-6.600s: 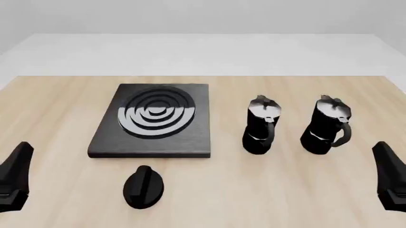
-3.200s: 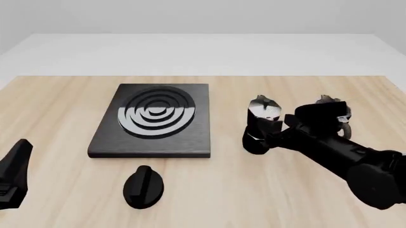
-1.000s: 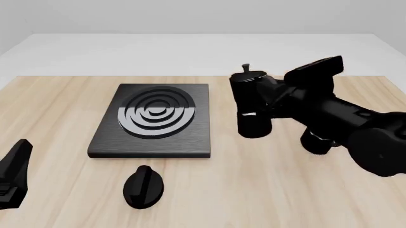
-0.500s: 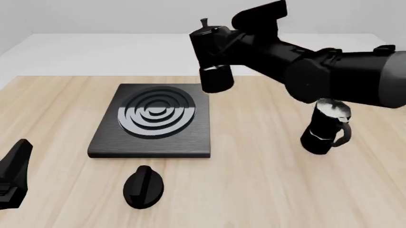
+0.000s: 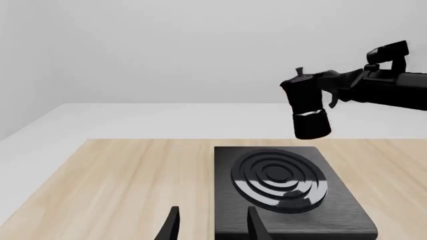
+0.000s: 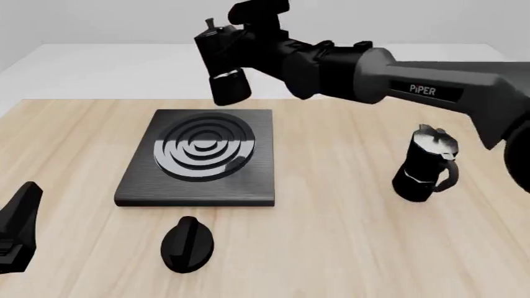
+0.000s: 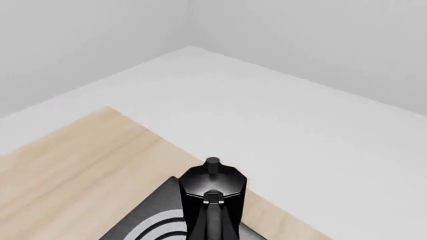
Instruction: Put both moka pots on the stove.
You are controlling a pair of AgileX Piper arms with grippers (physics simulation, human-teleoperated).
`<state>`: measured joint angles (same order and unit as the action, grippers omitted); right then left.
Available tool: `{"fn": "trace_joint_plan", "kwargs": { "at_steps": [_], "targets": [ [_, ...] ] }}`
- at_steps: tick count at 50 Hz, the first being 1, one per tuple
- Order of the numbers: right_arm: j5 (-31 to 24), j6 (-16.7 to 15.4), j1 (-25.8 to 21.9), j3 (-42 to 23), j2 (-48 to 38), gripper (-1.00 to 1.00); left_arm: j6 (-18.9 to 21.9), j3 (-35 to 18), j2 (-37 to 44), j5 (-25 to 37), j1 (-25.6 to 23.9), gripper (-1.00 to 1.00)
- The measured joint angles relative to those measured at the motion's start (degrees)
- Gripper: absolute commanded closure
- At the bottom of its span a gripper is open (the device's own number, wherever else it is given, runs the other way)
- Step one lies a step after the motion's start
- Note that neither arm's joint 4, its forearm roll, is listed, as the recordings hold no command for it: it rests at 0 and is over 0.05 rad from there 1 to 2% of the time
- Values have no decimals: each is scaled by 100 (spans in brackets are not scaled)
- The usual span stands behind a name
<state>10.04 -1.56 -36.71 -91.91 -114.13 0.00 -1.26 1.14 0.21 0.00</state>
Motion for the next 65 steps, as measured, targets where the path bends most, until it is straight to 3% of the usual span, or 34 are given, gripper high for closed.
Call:
{"fn": "trace_joint_plan", "kwargs": {
  "at_steps": [11,28,46,65],
  "targets": [
    [-383,34,-125,-1055,-780,100,0,0,0,0,0,-100],
    [-799,132,-202,-2107,-1637,100,0,0,0,0,0,-100],
    [-1173,216,-198,-2873,-2299,100,0,0,0,0,0,-100],
    [-1310,254,-180,-3217,-2569,100,0,0,0,0,0,-100]
  ]
}}
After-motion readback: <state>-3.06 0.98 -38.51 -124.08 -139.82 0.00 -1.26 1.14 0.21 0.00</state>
